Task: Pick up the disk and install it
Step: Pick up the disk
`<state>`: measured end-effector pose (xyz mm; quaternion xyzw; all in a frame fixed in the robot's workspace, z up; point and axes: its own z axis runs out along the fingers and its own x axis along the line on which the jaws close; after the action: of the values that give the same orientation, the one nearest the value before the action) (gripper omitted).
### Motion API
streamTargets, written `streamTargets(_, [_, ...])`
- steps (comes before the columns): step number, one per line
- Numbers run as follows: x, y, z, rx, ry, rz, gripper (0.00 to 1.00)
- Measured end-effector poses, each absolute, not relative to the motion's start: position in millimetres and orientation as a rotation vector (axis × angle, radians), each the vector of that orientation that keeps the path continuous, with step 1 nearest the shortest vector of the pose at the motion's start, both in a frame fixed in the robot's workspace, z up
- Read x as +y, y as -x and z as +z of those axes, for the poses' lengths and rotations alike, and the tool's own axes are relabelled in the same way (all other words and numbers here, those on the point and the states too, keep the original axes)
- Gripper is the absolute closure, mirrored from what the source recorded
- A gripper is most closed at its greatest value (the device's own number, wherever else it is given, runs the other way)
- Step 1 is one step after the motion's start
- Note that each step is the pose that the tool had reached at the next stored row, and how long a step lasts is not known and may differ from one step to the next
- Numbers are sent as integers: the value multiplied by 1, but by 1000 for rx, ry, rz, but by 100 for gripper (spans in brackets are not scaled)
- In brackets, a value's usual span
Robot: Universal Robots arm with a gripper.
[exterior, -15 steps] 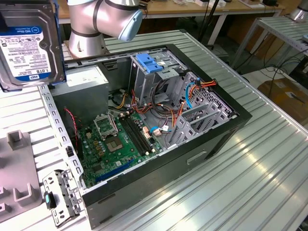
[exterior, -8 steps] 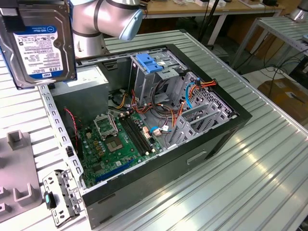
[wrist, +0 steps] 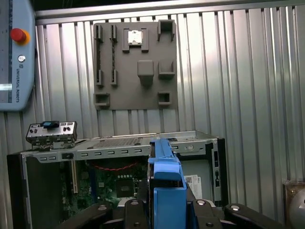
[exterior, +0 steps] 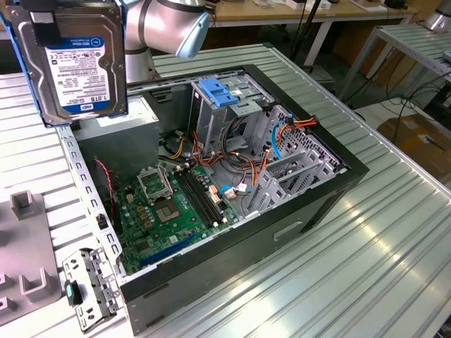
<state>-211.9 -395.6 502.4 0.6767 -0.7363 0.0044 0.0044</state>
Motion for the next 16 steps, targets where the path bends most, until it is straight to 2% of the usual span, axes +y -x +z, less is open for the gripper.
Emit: streamTargets(16, [-396,151,501,-2300,-2115,2,64])
